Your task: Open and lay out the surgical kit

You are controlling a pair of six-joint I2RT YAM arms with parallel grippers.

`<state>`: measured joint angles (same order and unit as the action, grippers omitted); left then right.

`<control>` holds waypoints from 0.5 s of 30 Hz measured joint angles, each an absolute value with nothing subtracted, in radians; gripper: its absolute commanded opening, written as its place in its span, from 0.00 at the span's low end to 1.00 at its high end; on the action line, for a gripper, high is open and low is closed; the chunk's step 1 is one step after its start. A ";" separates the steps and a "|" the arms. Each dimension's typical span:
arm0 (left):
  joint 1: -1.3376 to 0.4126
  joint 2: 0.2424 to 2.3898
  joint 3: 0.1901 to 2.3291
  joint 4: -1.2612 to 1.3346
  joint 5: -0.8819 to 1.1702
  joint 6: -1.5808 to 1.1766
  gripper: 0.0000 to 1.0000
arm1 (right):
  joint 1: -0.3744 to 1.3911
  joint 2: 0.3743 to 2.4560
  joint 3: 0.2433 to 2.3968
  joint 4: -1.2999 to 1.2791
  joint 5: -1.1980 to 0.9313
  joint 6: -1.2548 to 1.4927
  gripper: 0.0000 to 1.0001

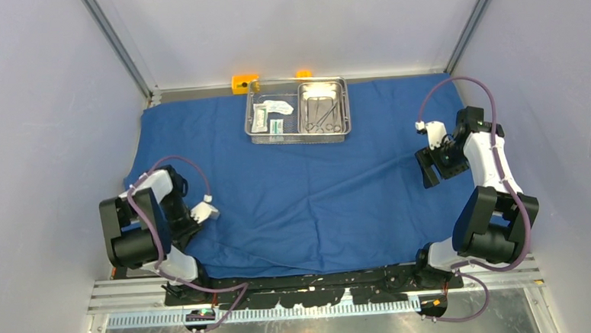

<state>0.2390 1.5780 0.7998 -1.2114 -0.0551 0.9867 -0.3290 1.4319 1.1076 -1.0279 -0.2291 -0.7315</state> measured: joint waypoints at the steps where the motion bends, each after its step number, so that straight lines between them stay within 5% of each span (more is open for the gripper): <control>1: 0.239 1.556 0.792 -1.217 -0.075 0.993 0.09 | -0.329 1.432 1.109 -1.028 -0.228 -0.732 0.71; 3: 0.241 1.511 0.787 -1.238 -0.112 1.006 0.00 | -0.329 1.432 1.114 -1.030 -0.228 -0.732 0.71; 10: 0.243 1.398 0.783 -1.366 -0.234 1.023 0.00 | -0.329 1.439 1.151 -1.030 -0.228 -0.733 0.71; 11: 0.244 1.372 0.778 -1.386 -0.252 1.029 0.03 | -0.329 1.441 1.154 -1.029 -0.228 -0.733 0.71; 15: 0.245 1.247 0.794 -1.446 -0.285 1.061 0.41 | -0.327 1.461 1.157 -1.029 -0.233 -0.733 0.71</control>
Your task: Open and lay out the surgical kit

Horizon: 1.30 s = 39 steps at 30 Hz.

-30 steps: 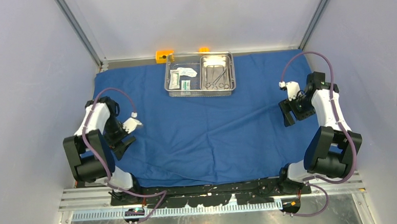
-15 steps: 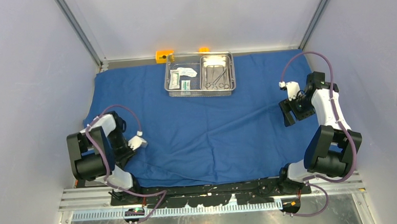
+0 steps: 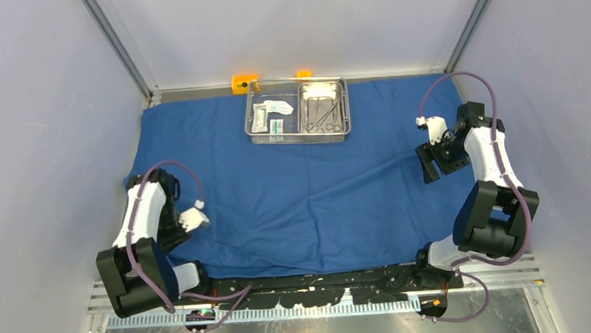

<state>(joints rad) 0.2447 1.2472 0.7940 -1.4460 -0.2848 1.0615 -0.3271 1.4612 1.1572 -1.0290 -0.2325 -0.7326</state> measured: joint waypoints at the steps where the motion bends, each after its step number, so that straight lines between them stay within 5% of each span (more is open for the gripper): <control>1: 0.245 1.236 0.811 -1.446 -0.281 1.068 0.46 | -0.323 1.472 1.159 -1.029 -0.236 -0.732 0.70; 7: 0.229 1.367 1.010 -1.337 -0.102 1.012 0.69 | -0.295 1.525 1.170 -1.022 -0.245 -0.727 0.69; 17: -0.014 1.506 0.892 -1.129 0.051 0.979 0.70 | -0.269 1.509 1.171 -1.023 -0.229 -0.715 0.69; 21: -0.029 1.552 0.870 -1.093 0.054 0.993 0.59 | -0.269 1.483 1.171 -1.026 -0.219 -0.712 0.69; 33: -0.029 1.588 0.773 -1.108 -0.073 1.038 0.02 | -0.270 1.470 1.145 -1.026 -0.191 -0.723 0.68; 39: -0.029 1.568 0.709 -1.165 -0.174 1.037 0.00 | -0.270 1.470 1.145 -1.026 -0.176 -0.732 0.68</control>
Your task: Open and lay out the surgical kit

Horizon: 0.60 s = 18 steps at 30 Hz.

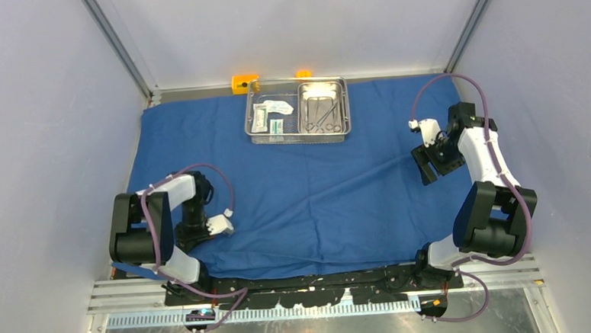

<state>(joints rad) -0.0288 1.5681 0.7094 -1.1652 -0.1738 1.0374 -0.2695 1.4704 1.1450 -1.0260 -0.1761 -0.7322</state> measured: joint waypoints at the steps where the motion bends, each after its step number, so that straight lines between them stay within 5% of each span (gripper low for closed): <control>1: -0.029 1.555 0.706 -1.176 -0.184 1.037 0.02 | -0.270 1.470 1.145 -1.026 -0.175 -0.733 0.68; 11: -0.028 1.420 0.817 -1.346 -0.254 1.039 0.36 | -0.275 1.470 1.145 -1.028 -0.145 -0.736 0.67; 18: -0.026 1.375 0.952 -1.447 -0.248 1.055 0.42 | -0.310 1.464 1.139 -1.030 -0.128 -0.739 0.66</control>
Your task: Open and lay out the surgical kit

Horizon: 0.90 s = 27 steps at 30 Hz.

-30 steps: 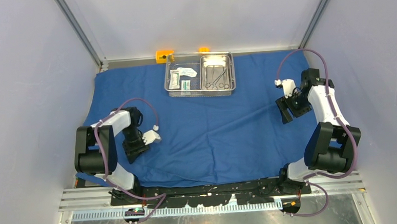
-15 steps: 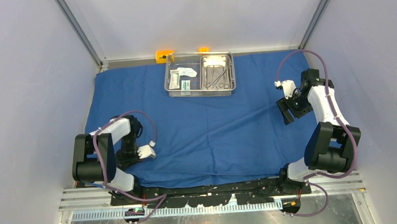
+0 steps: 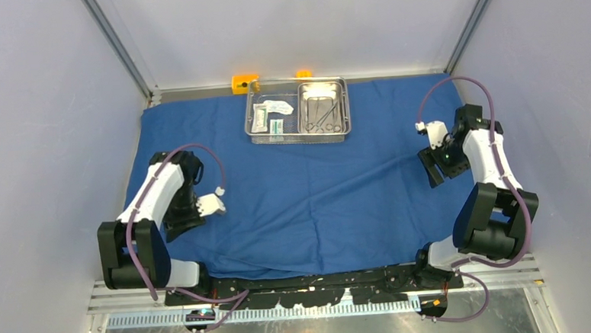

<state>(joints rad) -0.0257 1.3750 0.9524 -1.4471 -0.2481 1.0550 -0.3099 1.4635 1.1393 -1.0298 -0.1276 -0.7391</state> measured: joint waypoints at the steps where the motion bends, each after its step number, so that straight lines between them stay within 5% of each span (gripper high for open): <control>1: -0.026 1.376 0.963 -1.450 -0.241 1.056 0.44 | -0.312 1.459 1.136 -1.031 -0.126 -0.740 0.66; 14: -0.009 1.686 1.266 -1.068 -0.160 0.789 0.66 | -0.427 1.467 1.164 -1.030 -0.106 -0.693 0.65; 27: 0.126 2.215 1.950 -0.969 0.030 0.323 0.93 | -0.379 1.646 1.452 -0.810 -0.251 -0.325 0.79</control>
